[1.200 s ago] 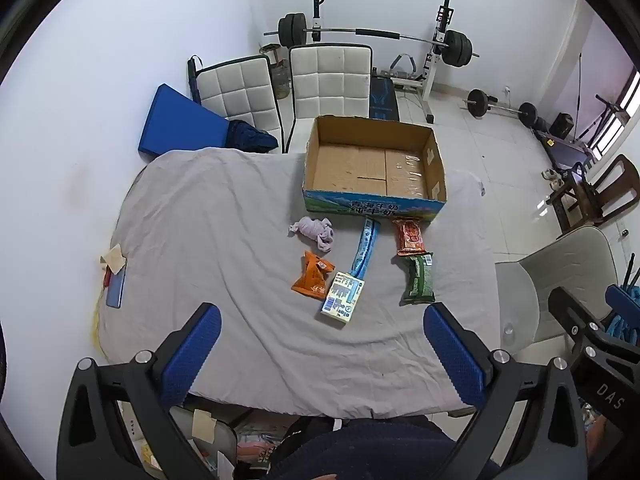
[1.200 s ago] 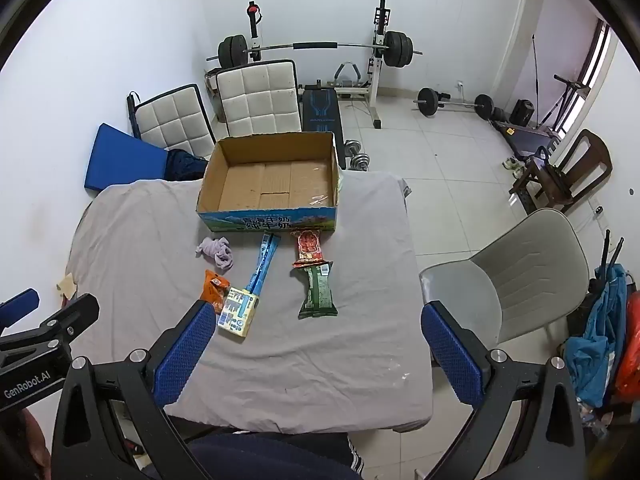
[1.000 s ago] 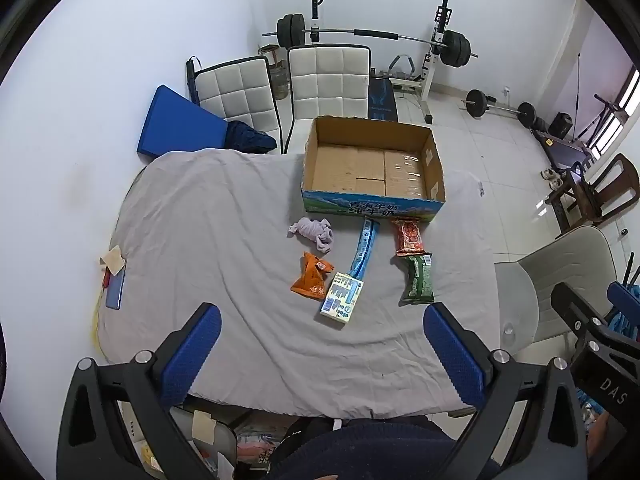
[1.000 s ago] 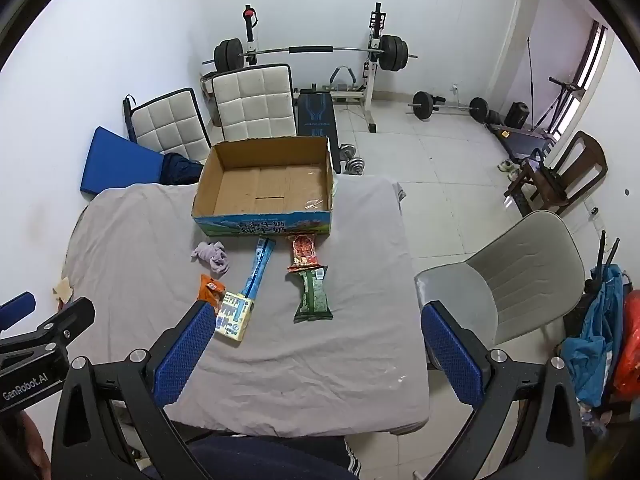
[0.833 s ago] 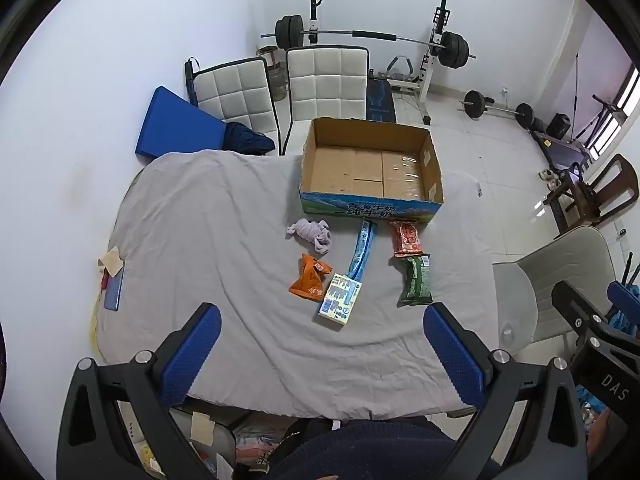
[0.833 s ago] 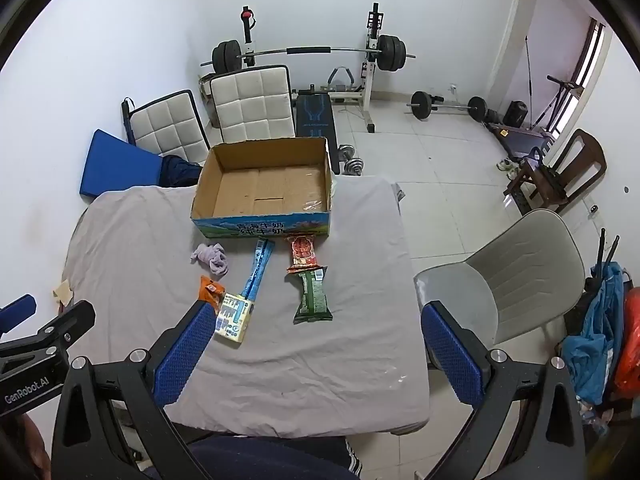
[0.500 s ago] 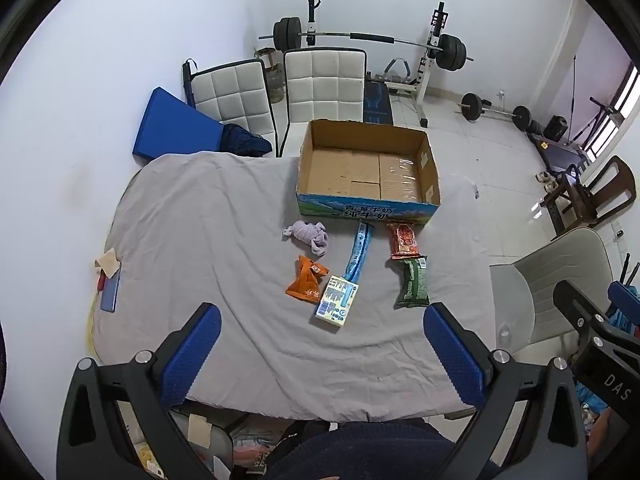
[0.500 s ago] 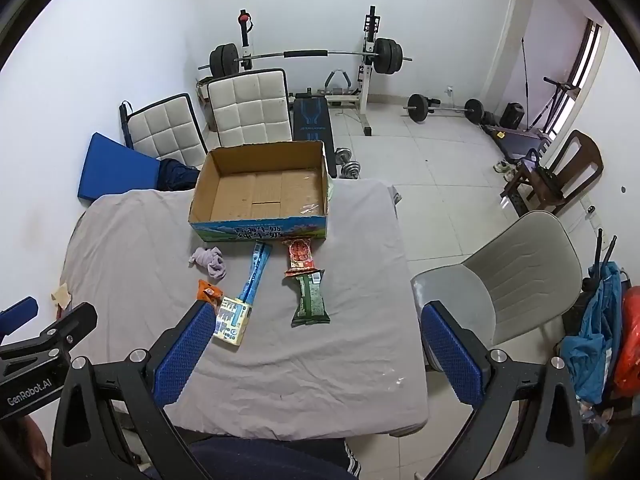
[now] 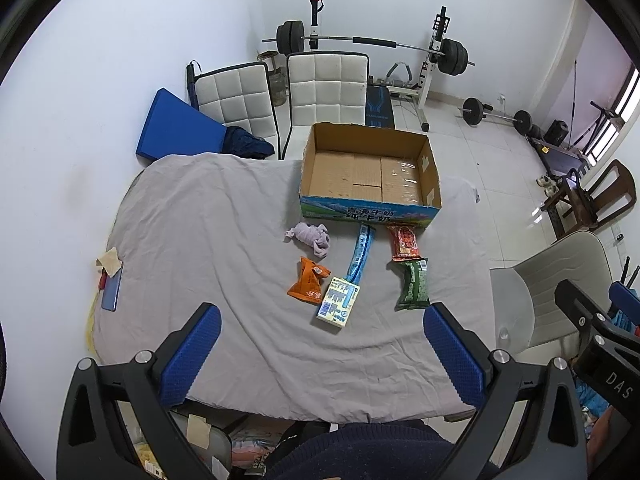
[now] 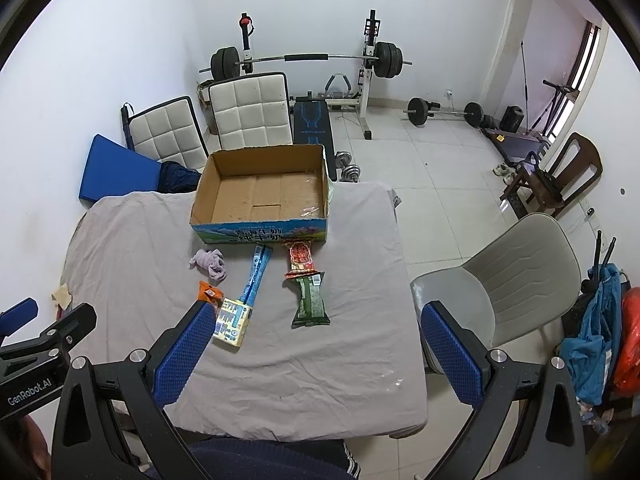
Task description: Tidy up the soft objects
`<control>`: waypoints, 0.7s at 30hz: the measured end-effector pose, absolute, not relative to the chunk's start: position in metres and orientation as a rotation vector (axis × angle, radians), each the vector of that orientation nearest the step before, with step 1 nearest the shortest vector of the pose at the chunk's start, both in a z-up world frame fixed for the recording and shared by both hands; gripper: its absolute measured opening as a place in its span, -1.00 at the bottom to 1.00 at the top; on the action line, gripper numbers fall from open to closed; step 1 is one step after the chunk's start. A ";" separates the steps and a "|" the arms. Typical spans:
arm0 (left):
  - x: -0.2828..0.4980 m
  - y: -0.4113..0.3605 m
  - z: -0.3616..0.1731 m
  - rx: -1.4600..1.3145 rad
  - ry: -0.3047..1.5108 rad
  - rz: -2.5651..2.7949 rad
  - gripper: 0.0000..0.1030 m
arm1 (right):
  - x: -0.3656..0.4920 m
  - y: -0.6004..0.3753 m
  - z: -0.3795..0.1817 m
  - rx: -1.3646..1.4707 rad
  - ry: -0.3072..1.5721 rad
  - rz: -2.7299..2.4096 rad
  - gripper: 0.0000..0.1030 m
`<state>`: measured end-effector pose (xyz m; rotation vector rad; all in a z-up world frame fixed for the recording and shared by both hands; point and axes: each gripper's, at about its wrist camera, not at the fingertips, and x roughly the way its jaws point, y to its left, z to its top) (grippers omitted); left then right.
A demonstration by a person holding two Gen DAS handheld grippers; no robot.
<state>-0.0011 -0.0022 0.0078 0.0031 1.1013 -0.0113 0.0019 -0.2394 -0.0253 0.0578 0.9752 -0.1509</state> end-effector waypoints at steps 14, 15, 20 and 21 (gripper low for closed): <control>-0.003 0.001 0.011 -0.002 1.097 -0.010 1.00 | -0.007 -0.239 -0.024 0.057 0.955 -0.148 1.00; -0.003 0.000 0.010 0.000 1.096 -0.010 1.00 | -0.007 -0.240 -0.024 0.058 0.955 -0.148 1.00; -0.005 0.002 0.012 -0.002 1.095 -0.009 1.00 | -0.007 -0.240 -0.024 0.058 0.954 -0.147 1.00; -0.005 0.002 0.012 -0.002 1.094 -0.008 1.00 | -0.008 -0.240 -0.023 0.058 0.953 -0.146 1.00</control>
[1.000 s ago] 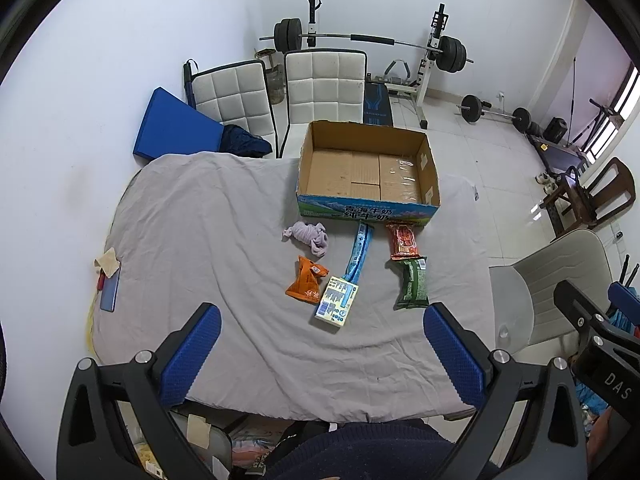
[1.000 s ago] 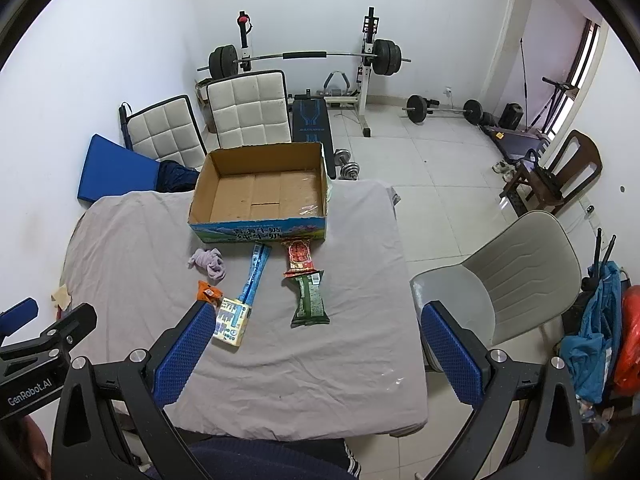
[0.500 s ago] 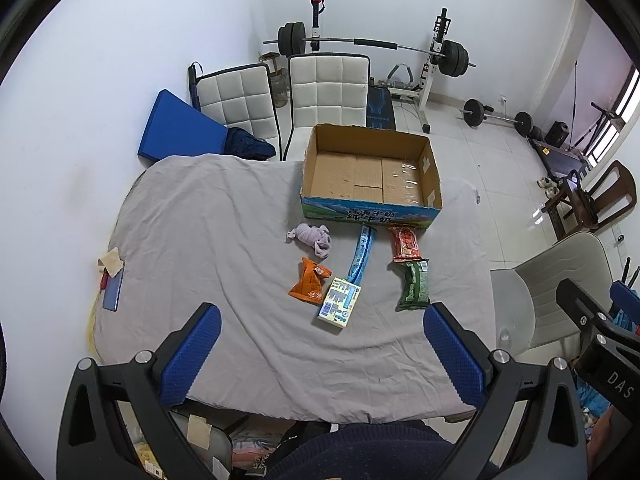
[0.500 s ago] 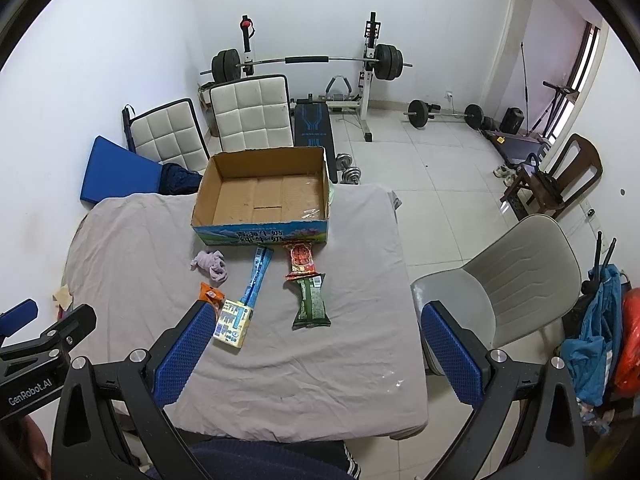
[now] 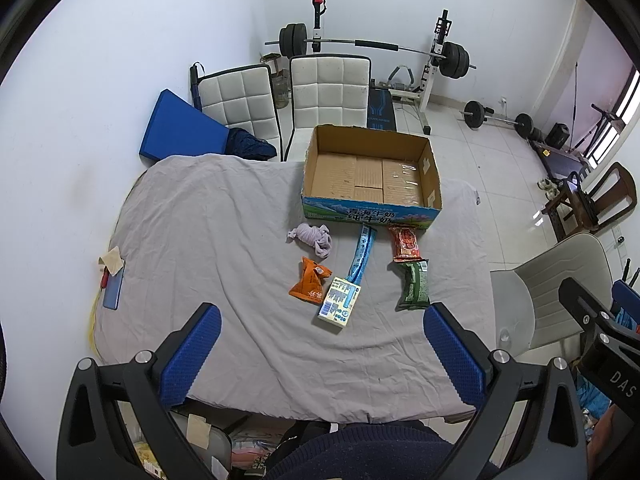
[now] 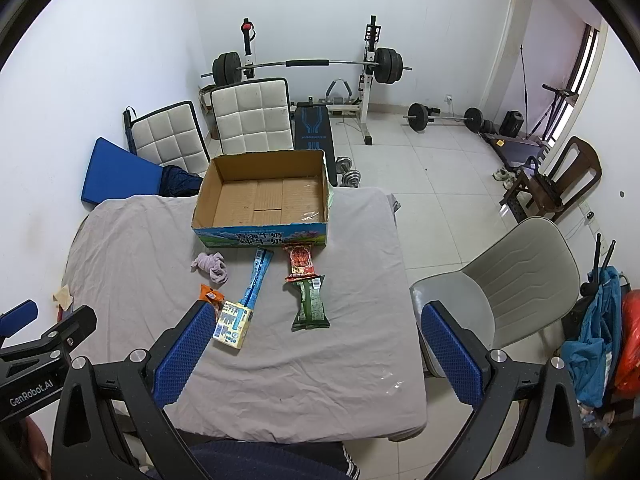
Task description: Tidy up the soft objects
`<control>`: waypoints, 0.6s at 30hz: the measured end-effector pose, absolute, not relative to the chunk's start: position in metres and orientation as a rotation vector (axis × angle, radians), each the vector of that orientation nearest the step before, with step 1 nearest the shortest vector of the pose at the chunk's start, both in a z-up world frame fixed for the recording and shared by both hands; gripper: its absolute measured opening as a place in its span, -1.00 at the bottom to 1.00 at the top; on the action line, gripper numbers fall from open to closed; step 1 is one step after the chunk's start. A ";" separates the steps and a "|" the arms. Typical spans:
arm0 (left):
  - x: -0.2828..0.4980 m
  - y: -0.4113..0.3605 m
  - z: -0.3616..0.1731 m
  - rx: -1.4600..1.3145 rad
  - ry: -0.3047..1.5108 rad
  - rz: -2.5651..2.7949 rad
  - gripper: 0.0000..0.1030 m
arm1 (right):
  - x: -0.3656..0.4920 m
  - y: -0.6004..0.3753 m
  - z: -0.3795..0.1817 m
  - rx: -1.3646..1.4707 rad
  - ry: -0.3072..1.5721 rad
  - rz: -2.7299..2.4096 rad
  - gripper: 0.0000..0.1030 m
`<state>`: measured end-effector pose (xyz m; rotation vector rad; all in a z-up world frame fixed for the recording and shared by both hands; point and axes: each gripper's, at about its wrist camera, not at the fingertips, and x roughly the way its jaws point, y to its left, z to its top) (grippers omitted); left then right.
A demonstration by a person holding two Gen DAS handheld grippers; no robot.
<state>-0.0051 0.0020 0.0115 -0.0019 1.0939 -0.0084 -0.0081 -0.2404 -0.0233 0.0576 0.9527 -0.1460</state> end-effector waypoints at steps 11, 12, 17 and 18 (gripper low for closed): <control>-0.006 0.002 0.011 0.000 1.092 -0.010 1.00 | -0.009 -0.238 -0.021 0.044 0.950 -0.139 1.00; -0.006 0.002 0.011 0.000 1.092 -0.010 1.00 | -0.009 -0.238 -0.021 0.045 0.949 -0.138 1.00; -0.006 0.002 0.011 0.000 1.092 -0.011 1.00 | -0.010 -0.237 -0.020 0.040 0.946 -0.135 1.00; -0.006 0.002 0.011 0.001 1.092 -0.010 1.00 | -0.009 -0.237 -0.020 0.039 0.946 -0.134 1.00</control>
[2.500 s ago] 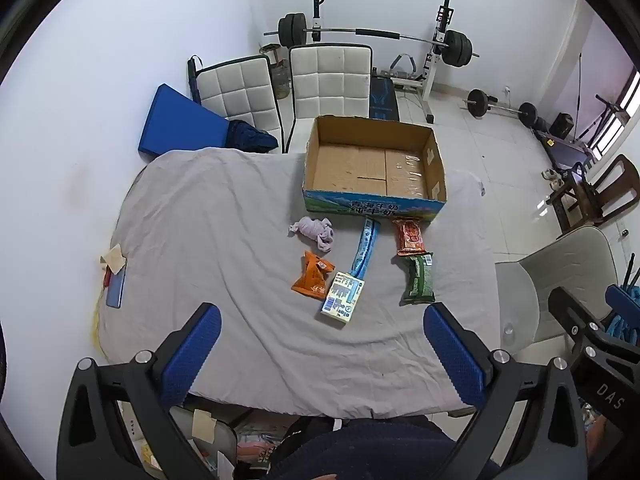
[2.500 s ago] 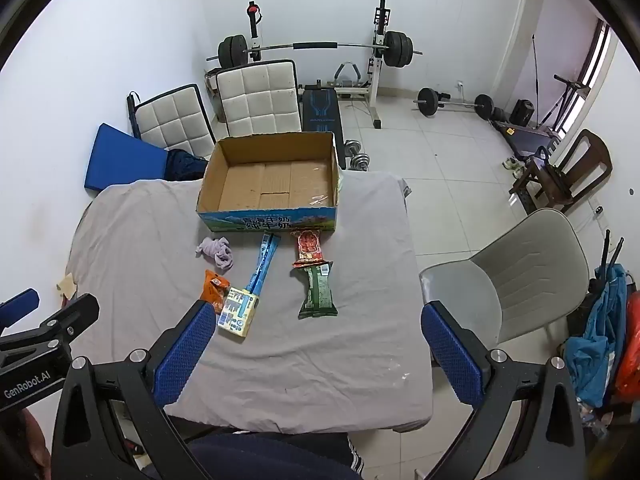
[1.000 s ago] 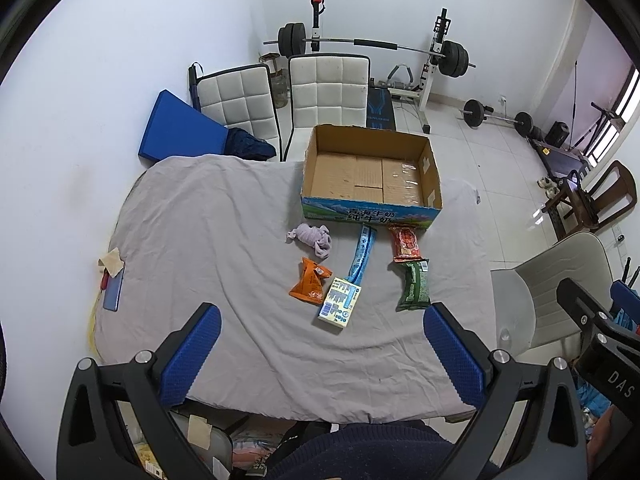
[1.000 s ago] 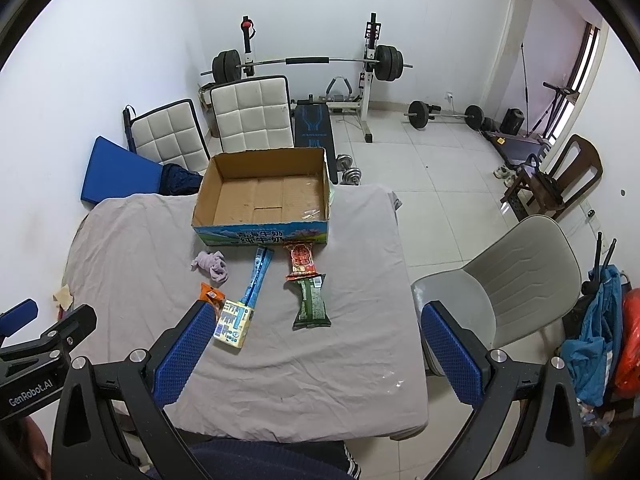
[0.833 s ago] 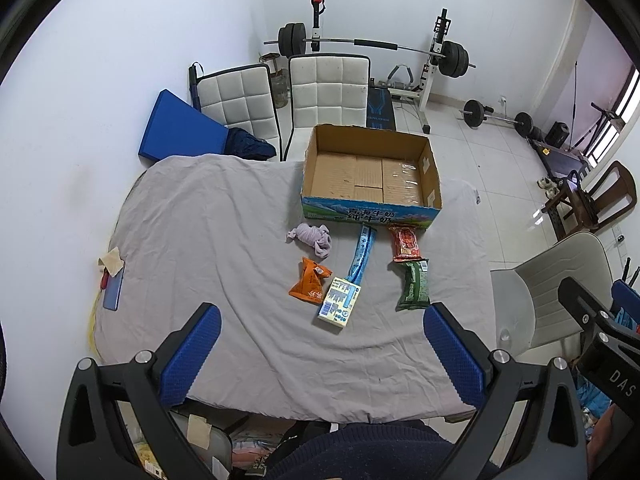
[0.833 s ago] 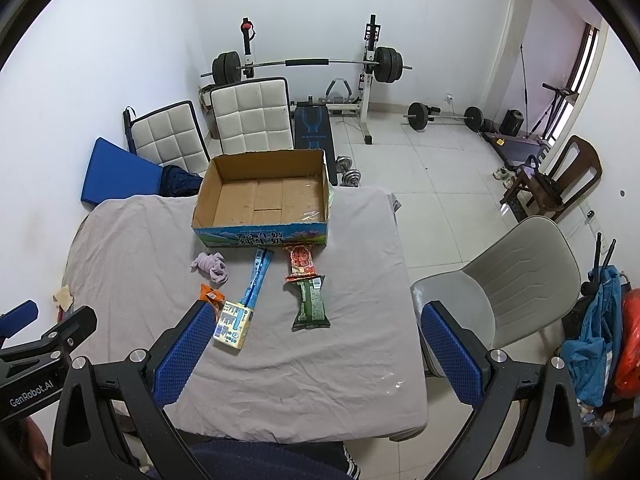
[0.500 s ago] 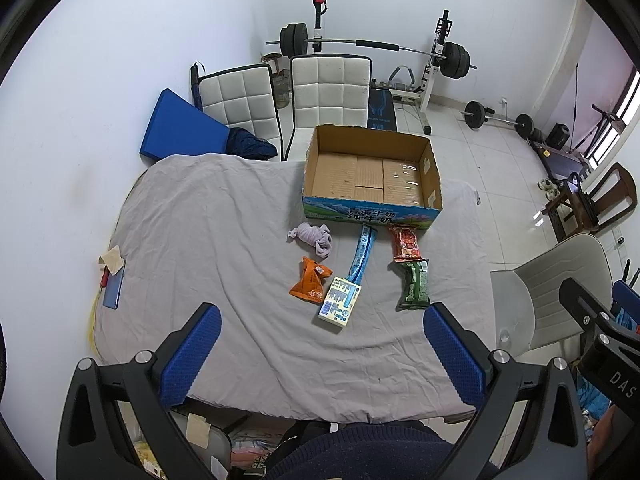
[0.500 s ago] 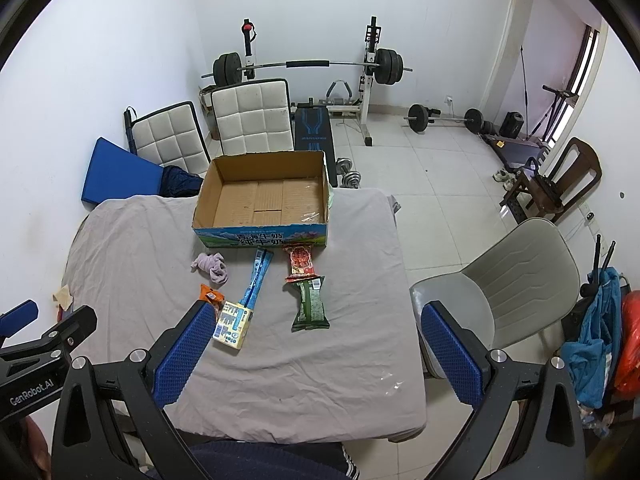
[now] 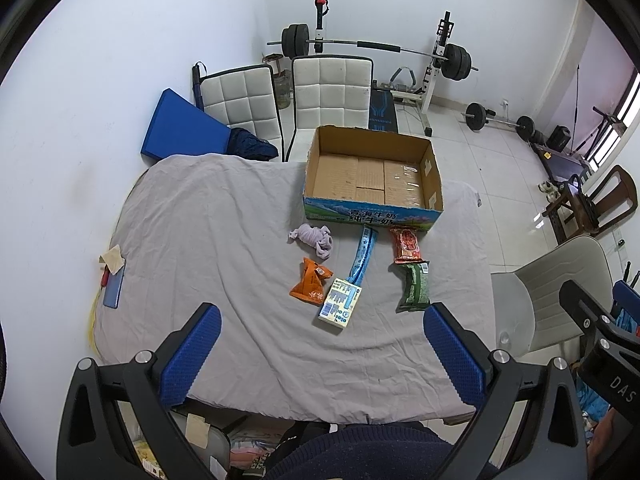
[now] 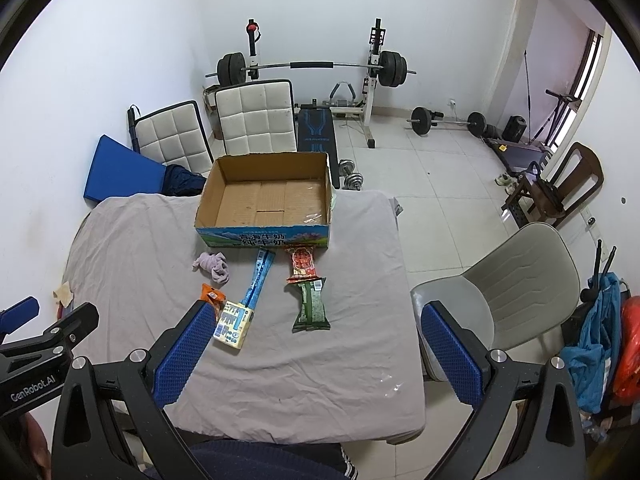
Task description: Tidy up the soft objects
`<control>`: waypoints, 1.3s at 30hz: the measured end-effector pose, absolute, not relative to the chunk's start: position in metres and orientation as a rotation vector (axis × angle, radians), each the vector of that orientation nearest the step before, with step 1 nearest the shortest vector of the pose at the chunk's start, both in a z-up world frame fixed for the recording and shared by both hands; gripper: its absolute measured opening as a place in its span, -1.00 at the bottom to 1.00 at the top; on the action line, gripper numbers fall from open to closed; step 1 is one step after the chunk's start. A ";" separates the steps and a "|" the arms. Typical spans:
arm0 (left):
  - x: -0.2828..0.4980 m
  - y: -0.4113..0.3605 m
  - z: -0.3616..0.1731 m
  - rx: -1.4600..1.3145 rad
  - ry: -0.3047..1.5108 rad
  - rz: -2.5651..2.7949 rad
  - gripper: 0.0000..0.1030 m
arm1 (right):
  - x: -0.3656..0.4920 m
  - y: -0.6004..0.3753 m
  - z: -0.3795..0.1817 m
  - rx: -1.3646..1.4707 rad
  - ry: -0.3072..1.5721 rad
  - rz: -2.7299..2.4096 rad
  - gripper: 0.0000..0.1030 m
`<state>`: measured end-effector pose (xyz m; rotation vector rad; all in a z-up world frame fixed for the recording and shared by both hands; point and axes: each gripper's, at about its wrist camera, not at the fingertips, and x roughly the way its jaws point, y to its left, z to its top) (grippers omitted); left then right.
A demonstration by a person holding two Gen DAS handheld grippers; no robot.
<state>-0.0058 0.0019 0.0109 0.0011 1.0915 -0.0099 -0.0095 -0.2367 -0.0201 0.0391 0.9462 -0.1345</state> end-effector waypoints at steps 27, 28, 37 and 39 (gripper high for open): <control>0.006 0.009 -0.006 -0.040 1.148 0.016 1.00 | 0.013 -0.241 -0.046 0.058 1.025 -0.134 1.00; 0.010 0.011 -0.012 -0.054 1.164 0.022 1.00 | 0.016 -0.243 -0.051 0.060 1.036 -0.134 1.00; 0.057 0.009 -0.104 -0.064 1.323 0.059 1.00 | 0.071 -0.269 -0.152 0.085 1.217 -0.146 1.00; 0.069 0.006 -0.133 -0.046 1.368 0.061 1.00 | 0.085 -0.274 -0.180 0.077 1.256 -0.151 1.00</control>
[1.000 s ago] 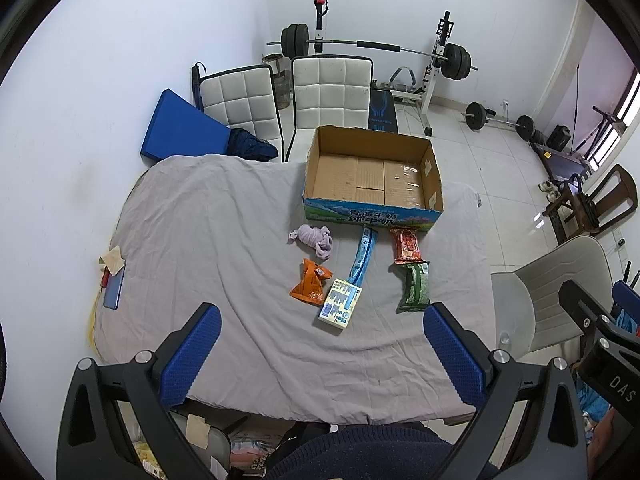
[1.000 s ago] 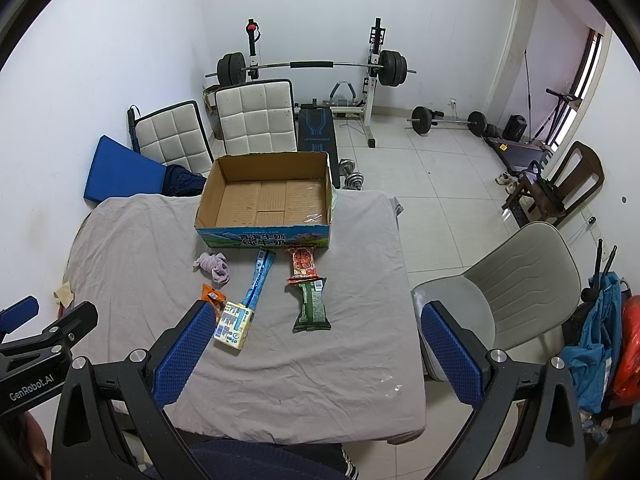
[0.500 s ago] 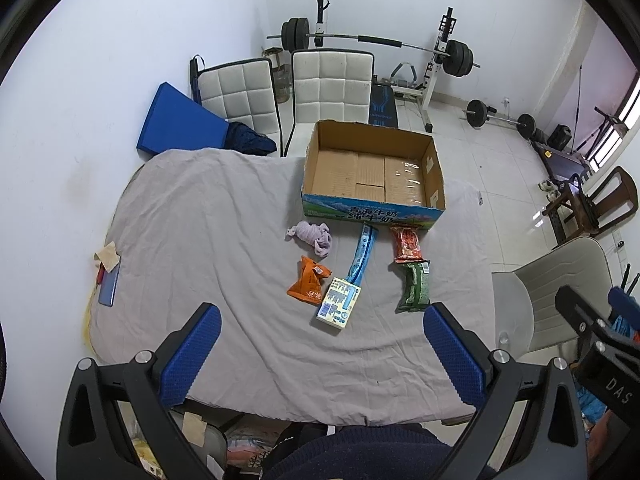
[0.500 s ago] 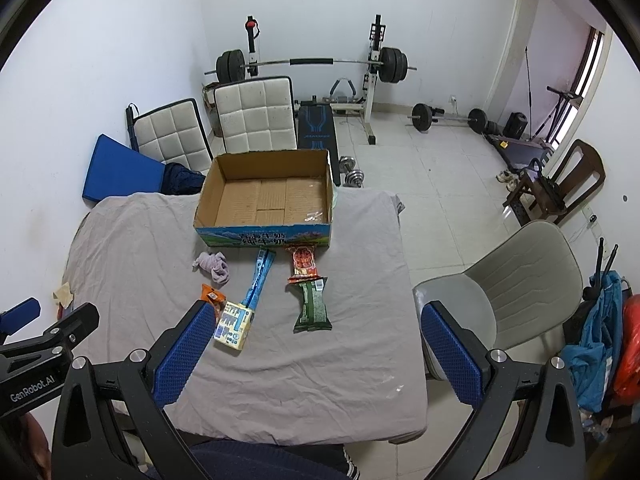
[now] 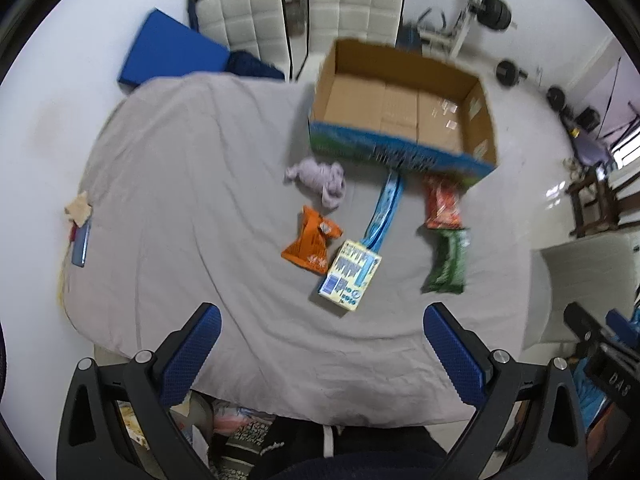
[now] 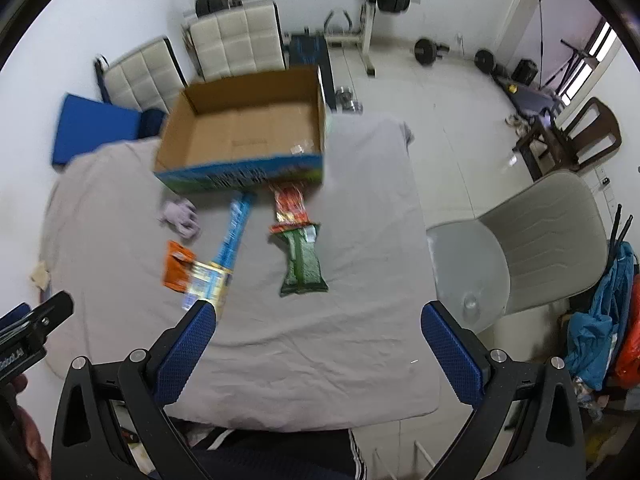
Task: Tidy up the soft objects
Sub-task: 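Grasp the yellow tissue pack with left tool while right tool grasps green snack bag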
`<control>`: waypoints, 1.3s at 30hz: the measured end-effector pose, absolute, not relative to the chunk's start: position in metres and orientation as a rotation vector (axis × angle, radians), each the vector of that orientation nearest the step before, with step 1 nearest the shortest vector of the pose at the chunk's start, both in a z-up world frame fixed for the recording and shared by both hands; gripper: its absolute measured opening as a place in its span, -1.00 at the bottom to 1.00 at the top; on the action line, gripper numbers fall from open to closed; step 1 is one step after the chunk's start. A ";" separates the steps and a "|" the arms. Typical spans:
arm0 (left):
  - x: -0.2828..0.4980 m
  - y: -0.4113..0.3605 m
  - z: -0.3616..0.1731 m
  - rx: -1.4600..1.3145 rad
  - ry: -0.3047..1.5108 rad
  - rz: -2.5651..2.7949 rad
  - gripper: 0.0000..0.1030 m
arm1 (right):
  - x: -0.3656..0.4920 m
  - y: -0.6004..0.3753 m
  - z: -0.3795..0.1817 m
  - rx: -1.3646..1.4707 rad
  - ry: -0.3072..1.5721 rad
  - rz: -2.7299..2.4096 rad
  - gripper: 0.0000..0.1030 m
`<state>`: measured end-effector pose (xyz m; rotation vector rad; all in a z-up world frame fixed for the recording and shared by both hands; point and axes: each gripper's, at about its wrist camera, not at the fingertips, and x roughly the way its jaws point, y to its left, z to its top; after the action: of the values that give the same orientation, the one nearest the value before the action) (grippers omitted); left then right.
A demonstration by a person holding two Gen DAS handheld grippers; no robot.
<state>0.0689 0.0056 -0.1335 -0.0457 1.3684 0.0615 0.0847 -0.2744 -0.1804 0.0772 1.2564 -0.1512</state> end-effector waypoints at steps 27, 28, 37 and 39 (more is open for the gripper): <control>0.141 -0.039 -0.400 0.020 1.697 -0.075 0.49 | 0.226 -0.276 -0.478 0.089 1.586 -0.036 0.93; 0.142 -0.037 -0.402 0.013 1.695 -0.071 0.38 | 0.228 -0.275 -0.481 0.086 1.588 -0.037 0.92; 0.115 -0.032 -0.394 -0.018 1.656 -0.025 0.32 | 0.238 -0.270 -0.522 0.113 1.671 -0.026 -0.03; 0.113 -0.027 -0.394 -0.027 1.649 -0.007 0.31 | 0.236 -0.270 -0.522 0.098 1.662 -0.033 -0.14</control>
<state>0.1130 -0.0269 -0.3940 -0.0272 1.6492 -0.0072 0.2358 -0.2696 -0.5222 0.0979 1.6625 -0.0329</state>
